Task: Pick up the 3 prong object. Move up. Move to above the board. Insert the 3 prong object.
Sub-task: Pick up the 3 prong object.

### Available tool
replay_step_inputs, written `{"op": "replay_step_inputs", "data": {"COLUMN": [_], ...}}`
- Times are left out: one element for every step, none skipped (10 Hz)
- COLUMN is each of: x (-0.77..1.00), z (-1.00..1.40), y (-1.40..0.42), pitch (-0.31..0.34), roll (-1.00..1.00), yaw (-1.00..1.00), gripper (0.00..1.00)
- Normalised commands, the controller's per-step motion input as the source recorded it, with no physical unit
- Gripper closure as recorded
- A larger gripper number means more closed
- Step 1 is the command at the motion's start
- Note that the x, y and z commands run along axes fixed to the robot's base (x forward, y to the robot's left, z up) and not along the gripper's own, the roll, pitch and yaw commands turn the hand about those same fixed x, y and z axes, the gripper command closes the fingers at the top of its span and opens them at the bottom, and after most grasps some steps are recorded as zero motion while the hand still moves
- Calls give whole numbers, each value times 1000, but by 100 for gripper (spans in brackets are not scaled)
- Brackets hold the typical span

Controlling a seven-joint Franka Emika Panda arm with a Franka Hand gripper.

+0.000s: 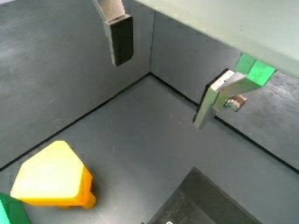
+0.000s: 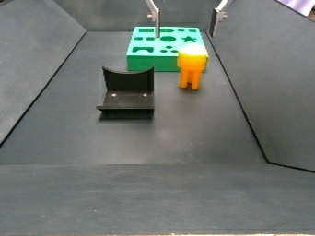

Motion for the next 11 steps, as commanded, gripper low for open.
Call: {"op": "replay_step_inputs", "data": {"x": [0,-449,-109,-137,-197,-246,-249,-206,-194,-166,-94], "z": [-40,-17,-46,-89,-214,-269,-337,-386,-397,-380,-351], "y": [0,-834,-657,-603,-537,-449,-397,-406,-383,-360,-357], "pitch": [0,-9,61,76,123,139,149,154,156,160,146], "roll": [0,144,39,46,63,46,33,6,0,0,0], "yaw": [0,189,377,426,480,580,649,674,700,737,763], "gripper": [0,0,0,0,0,0,0,0,0,0,0]}}
